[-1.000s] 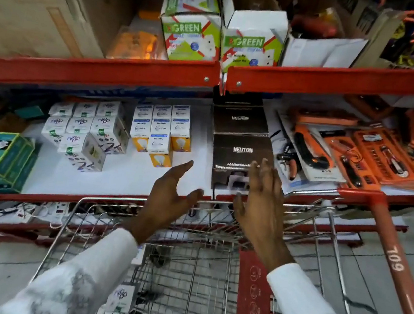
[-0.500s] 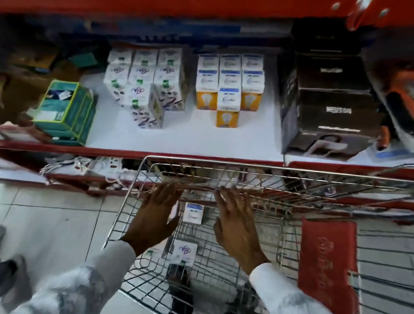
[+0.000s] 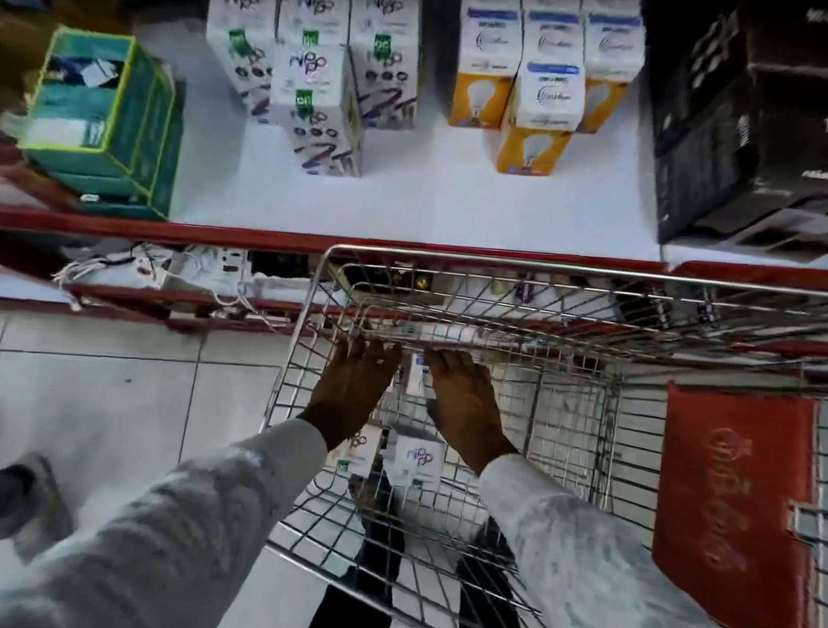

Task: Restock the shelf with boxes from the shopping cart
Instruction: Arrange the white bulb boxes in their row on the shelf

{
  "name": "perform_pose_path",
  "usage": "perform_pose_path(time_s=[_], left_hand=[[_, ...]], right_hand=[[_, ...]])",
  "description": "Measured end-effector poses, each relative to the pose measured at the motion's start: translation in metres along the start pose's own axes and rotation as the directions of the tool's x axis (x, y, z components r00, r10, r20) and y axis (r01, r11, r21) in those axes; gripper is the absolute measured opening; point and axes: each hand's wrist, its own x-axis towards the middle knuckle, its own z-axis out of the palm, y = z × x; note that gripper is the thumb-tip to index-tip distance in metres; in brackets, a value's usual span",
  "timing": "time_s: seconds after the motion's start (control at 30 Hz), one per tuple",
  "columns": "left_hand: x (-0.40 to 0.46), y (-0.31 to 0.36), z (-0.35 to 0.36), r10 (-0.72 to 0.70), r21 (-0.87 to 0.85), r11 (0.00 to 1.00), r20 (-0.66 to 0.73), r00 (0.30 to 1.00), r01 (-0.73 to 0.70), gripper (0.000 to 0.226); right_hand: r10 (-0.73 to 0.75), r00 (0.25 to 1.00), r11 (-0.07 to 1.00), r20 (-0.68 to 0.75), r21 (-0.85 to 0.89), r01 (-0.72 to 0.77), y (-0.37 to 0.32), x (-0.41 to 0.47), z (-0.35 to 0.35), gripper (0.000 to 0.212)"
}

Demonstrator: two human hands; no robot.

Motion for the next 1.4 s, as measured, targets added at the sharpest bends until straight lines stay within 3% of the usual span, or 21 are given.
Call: perform_pose_path(time_s=[0.17, 0.33, 0.4, 0.6, 0.8, 1.0, 1.2, 1.4], left_hand=[[-0.013, -0.006, -0.022, 0.032, -0.055, 0.998, -0.092, 0.995, -0.037, 0.080], [-0.050, -0.017, -0.088, 0.048, -0.206, 0.975, -0.173, 0.984, -0.083, 0.073], [-0.067, -0.022, -0.120, 0.091, -0.238, 0.961, -0.206, 0.974, -0.140, 0.071], [-0.095, -0.015, -0.208, 0.110, -0.200, 0.962, -0.337, 0.935, -0.186, 0.077], [-0.076, -0.002, -0.271, 0.021, -0.210, 0.965, -0.540, 0.841, -0.159, 0.077], [-0.017, 0.007, -0.293, -0.090, -0.237, 0.970, -0.545, 0.834, -0.051, 0.079], [0.036, 0.012, -0.293, -0.163, -0.222, 0.974, -0.535, 0.829, 0.048, 0.074], [0.064, 0.016, -0.294, -0.193, -0.248, 0.966, -0.516, 0.834, 0.070, 0.073]], right_hand=[[0.031, 0.991, 0.966, -0.129, 0.259, 0.003, 0.002, -0.015, -0.020, 0.073], [0.107, 0.987, 0.854, -0.119, 0.520, -0.030, 0.014, -0.048, -0.091, 0.073], [0.096, 0.985, 0.835, -0.141, 0.550, -0.003, 0.021, -0.064, -0.125, 0.073], [0.096, 0.963, 0.850, -0.252, 0.524, 0.053, 0.044, -0.104, -0.225, 0.076], [0.231, 0.912, 0.825, -0.339, 0.566, 0.002, 0.073, -0.099, -0.287, 0.072], [0.288, 0.828, 0.910, -0.482, 0.406, -0.080, 0.085, -0.056, -0.314, 0.070], [0.217, 0.842, 0.968, -0.494, 0.218, -0.122, 0.100, -0.006, -0.316, 0.061], [0.171, 0.871, 0.981, -0.461, 0.164, -0.106, 0.107, 0.020, -0.314, 0.064]])
